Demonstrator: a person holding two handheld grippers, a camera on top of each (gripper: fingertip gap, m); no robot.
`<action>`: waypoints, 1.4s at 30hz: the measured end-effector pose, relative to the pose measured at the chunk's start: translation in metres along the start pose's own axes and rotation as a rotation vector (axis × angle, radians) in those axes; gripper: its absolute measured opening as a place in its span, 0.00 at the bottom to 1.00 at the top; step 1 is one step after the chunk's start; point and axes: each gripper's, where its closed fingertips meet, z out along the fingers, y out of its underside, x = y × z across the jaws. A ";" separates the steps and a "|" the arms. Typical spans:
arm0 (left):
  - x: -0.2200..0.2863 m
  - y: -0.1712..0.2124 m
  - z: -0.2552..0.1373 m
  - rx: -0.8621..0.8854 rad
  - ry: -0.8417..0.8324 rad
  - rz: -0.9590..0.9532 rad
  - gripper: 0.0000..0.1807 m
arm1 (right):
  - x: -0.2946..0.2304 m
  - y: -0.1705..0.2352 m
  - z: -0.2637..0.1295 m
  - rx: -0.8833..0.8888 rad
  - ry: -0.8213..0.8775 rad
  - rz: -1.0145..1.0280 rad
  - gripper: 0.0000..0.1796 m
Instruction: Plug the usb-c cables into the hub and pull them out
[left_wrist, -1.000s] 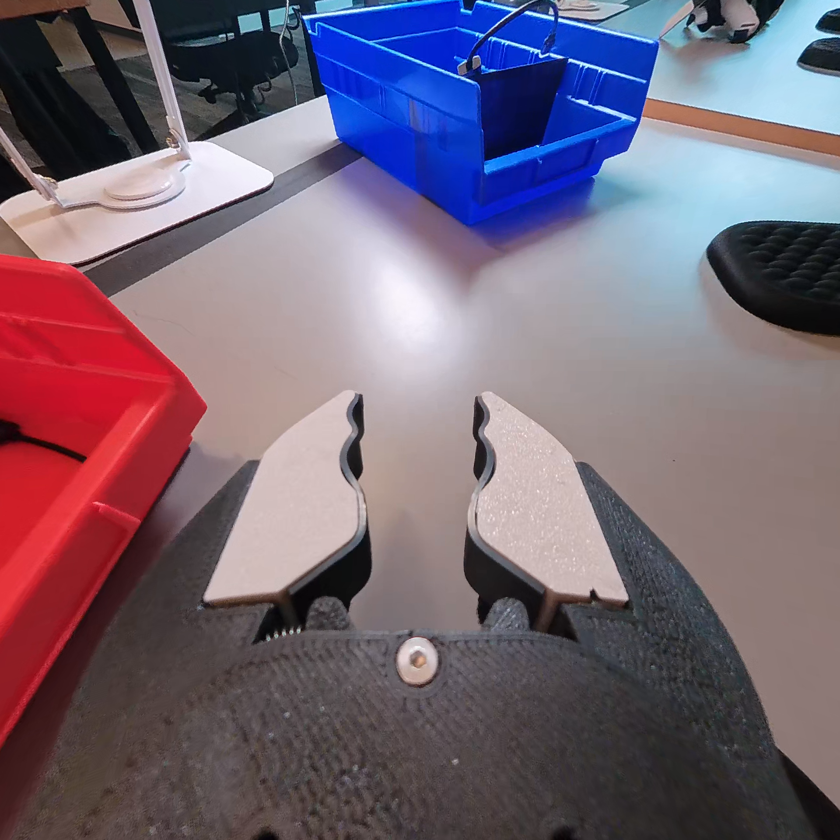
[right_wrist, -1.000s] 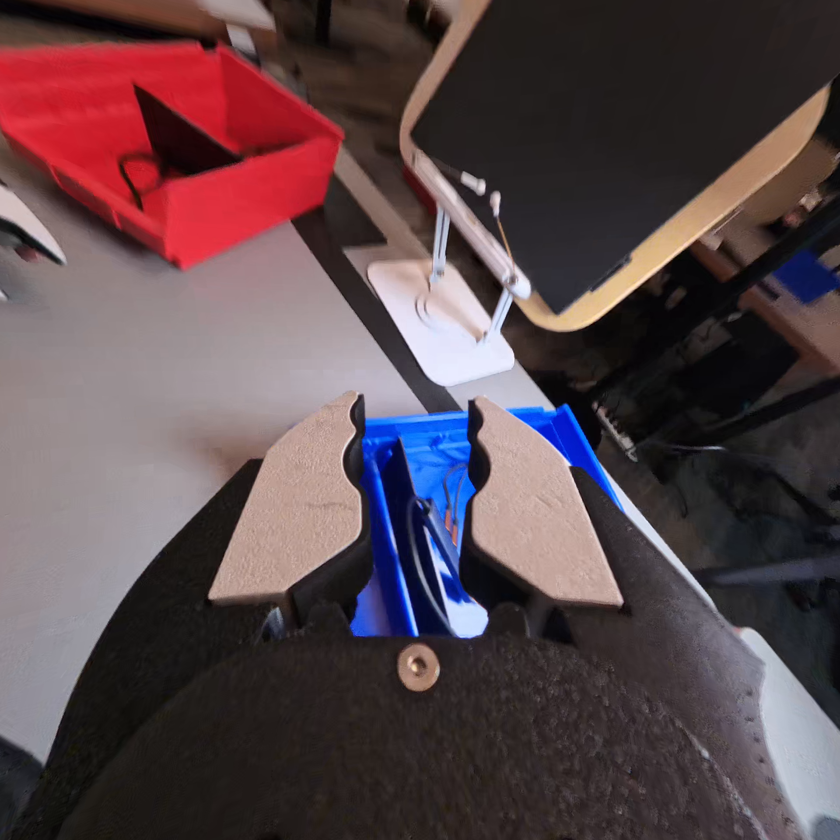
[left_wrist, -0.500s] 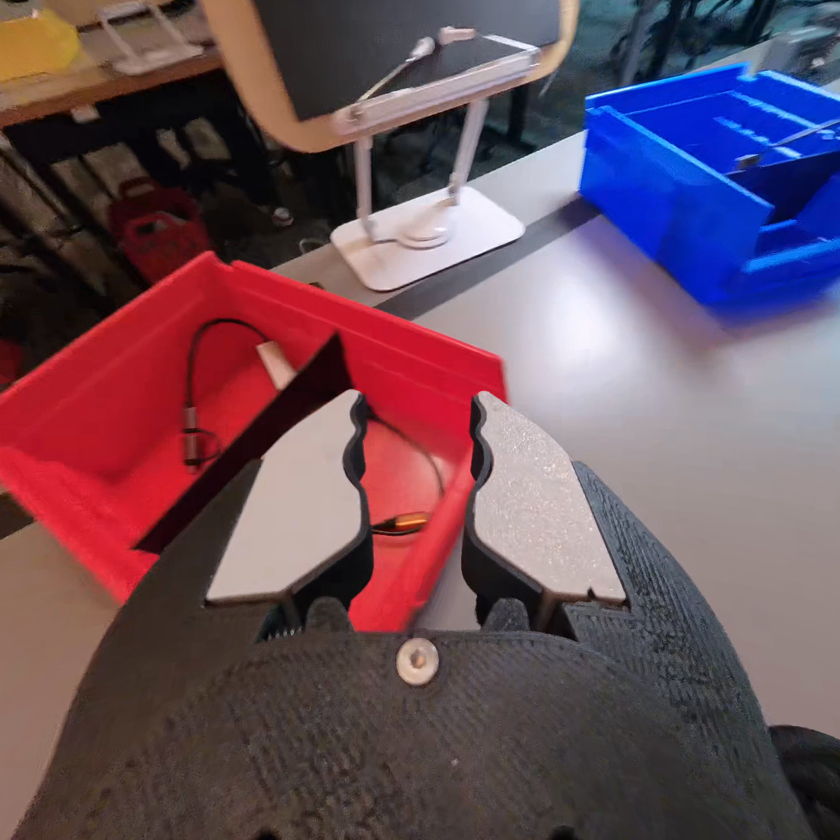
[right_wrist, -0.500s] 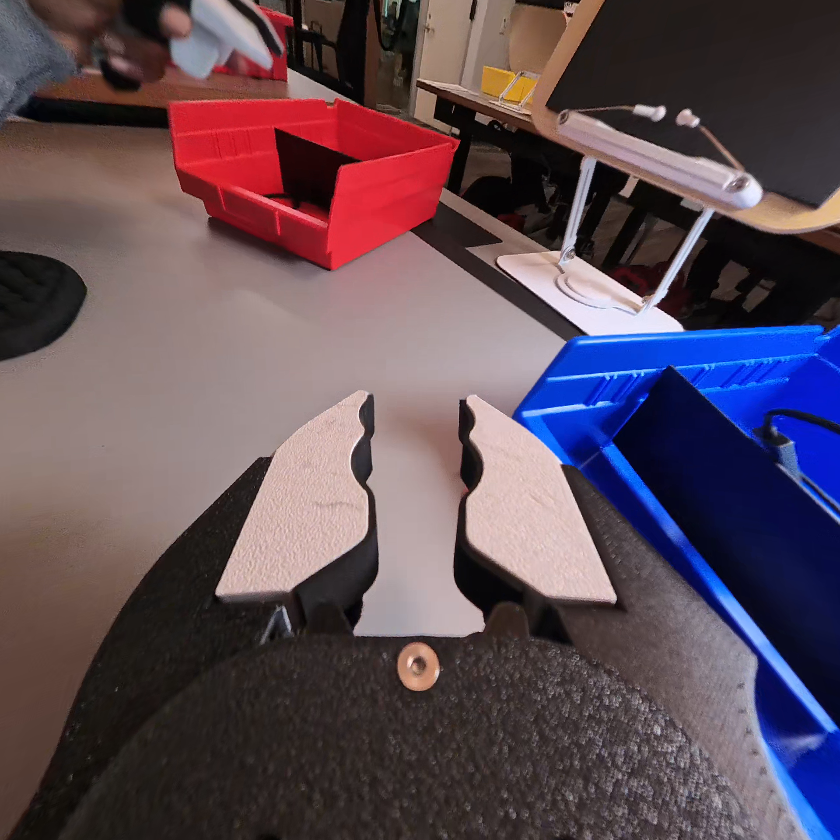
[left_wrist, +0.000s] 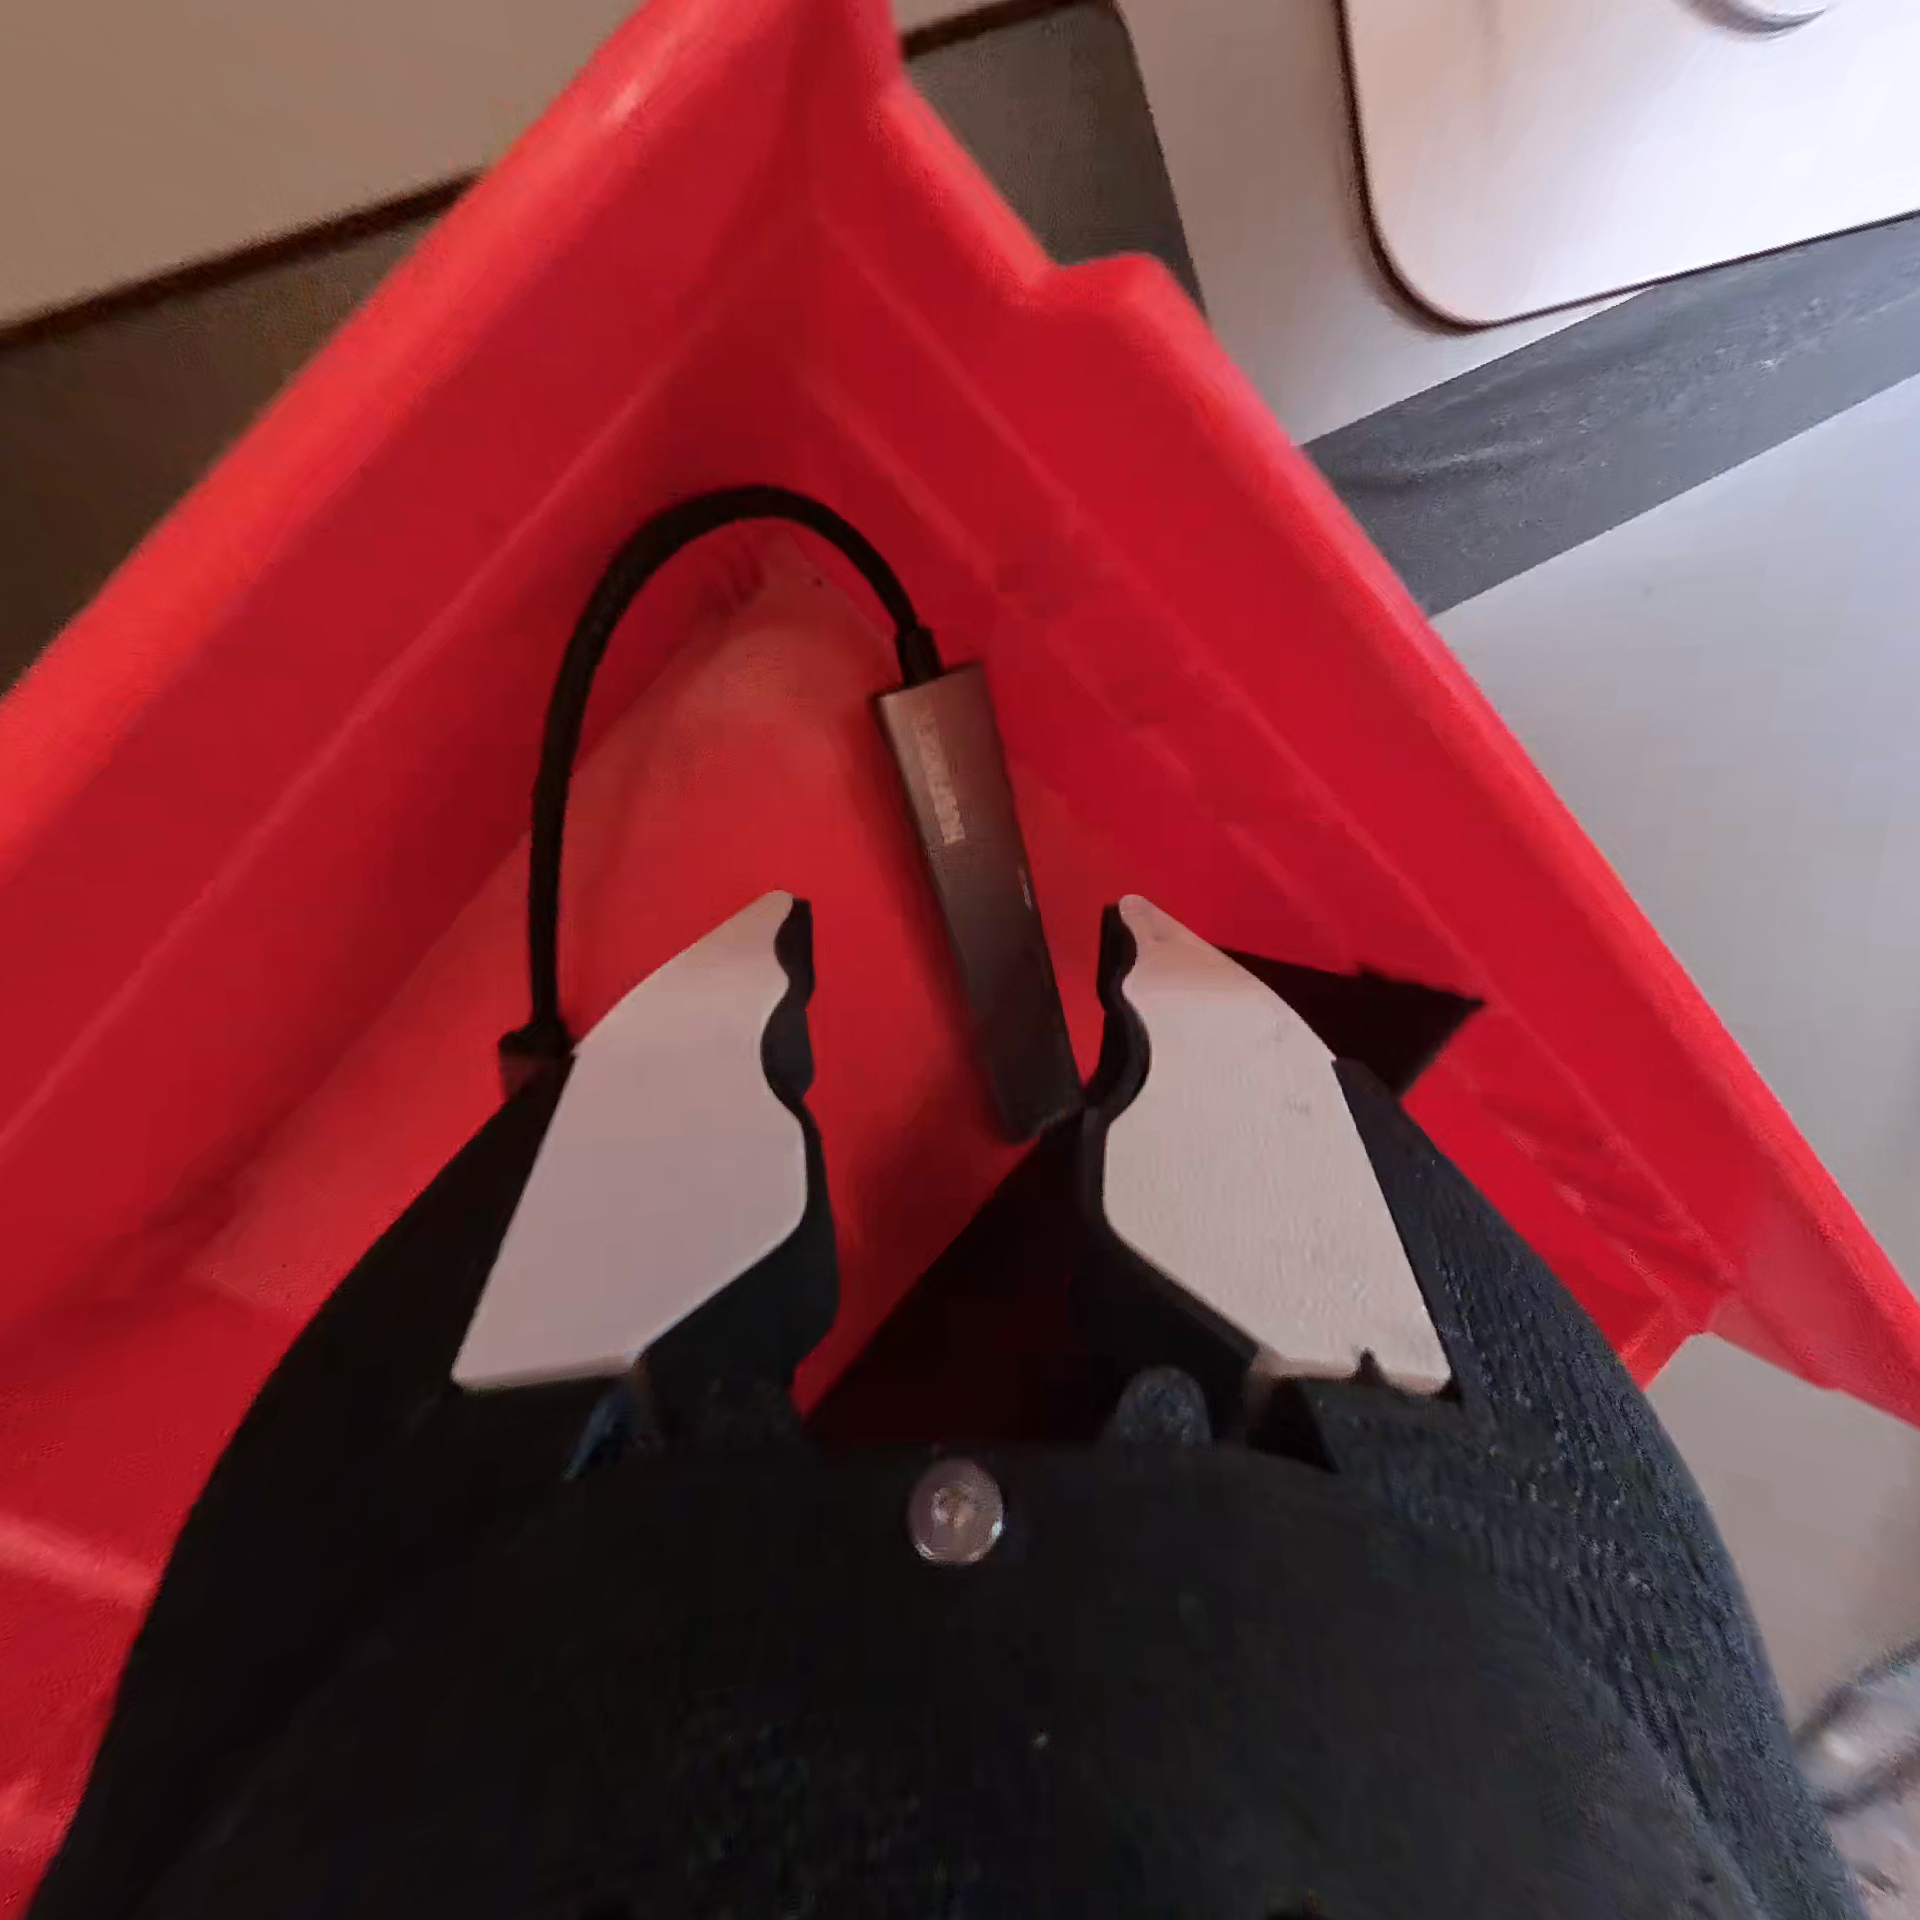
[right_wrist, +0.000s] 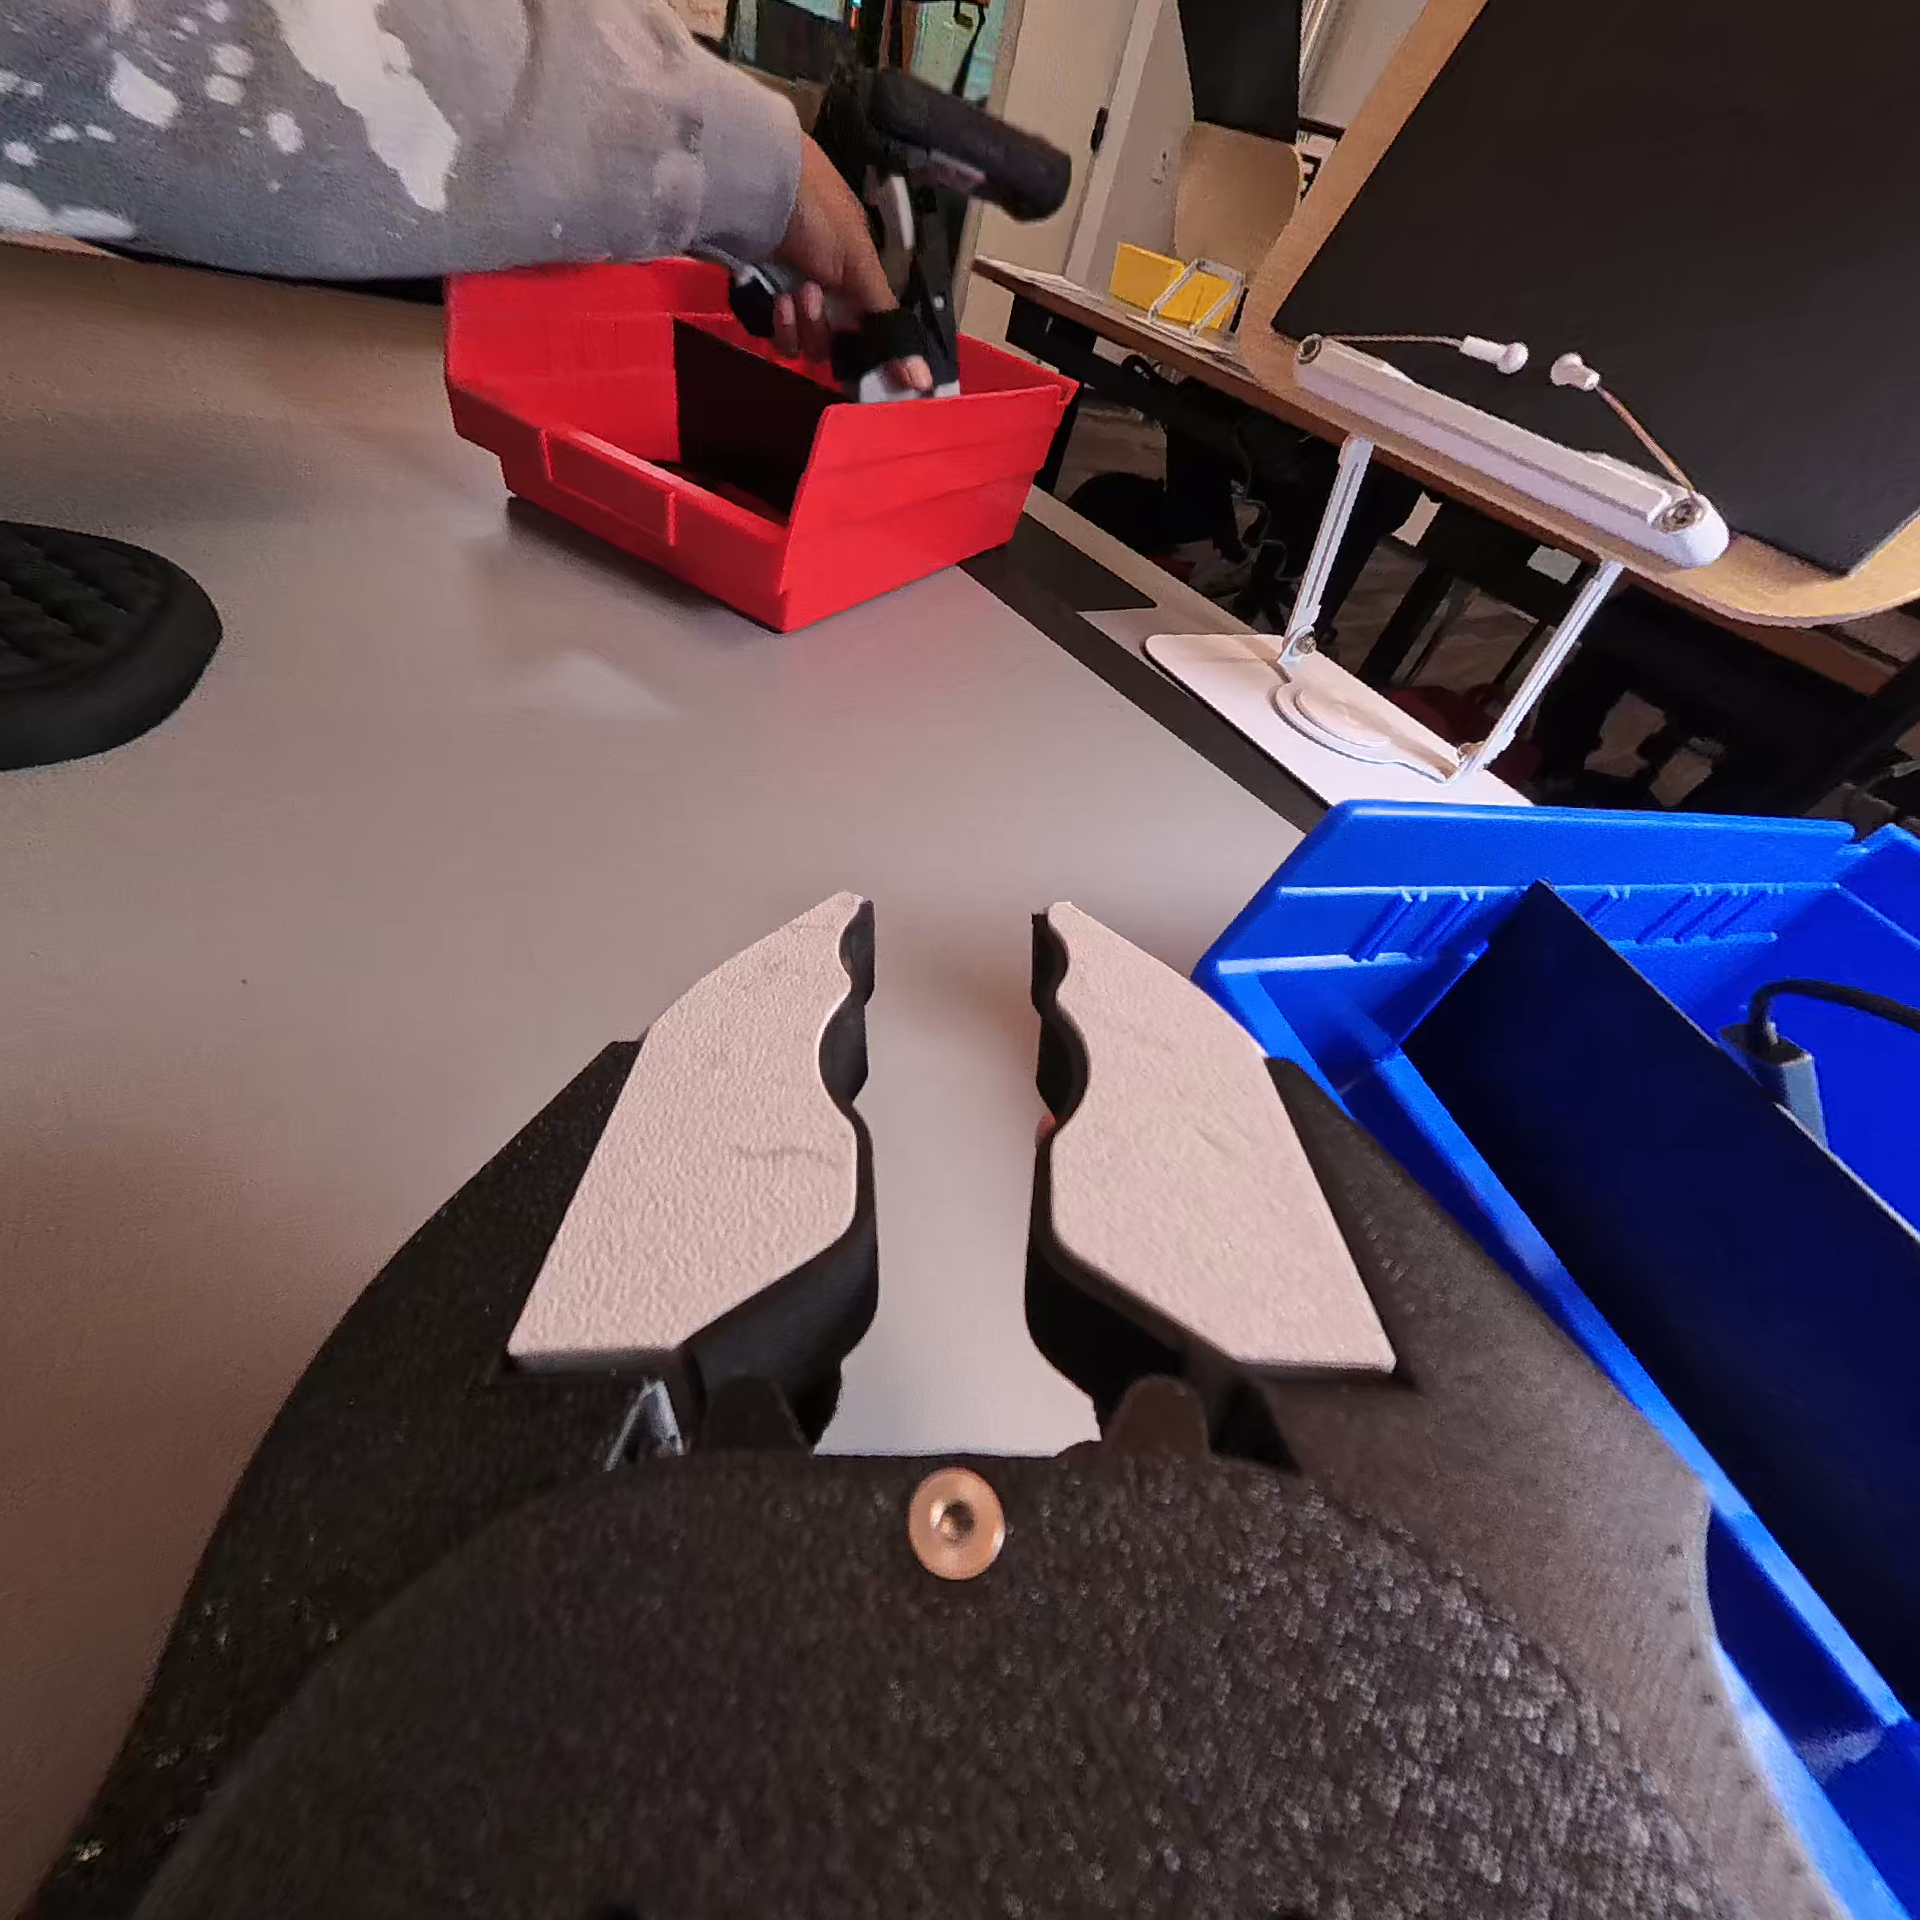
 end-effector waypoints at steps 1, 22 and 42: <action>0.001 0.000 0.007 -0.024 0.030 -0.014 0.29 | 0.000 0.001 0.000 0.000 -0.001 0.007 0.16; 0.160 -0.007 -0.187 0.536 0.201 0.470 0.12 | -0.006 -0.033 0.005 0.077 0.006 -0.091 0.13; 0.444 0.209 -0.120 0.380 1.341 1.004 0.12 | -0.143 -0.099 -0.008 0.271 -1.170 0.570 0.17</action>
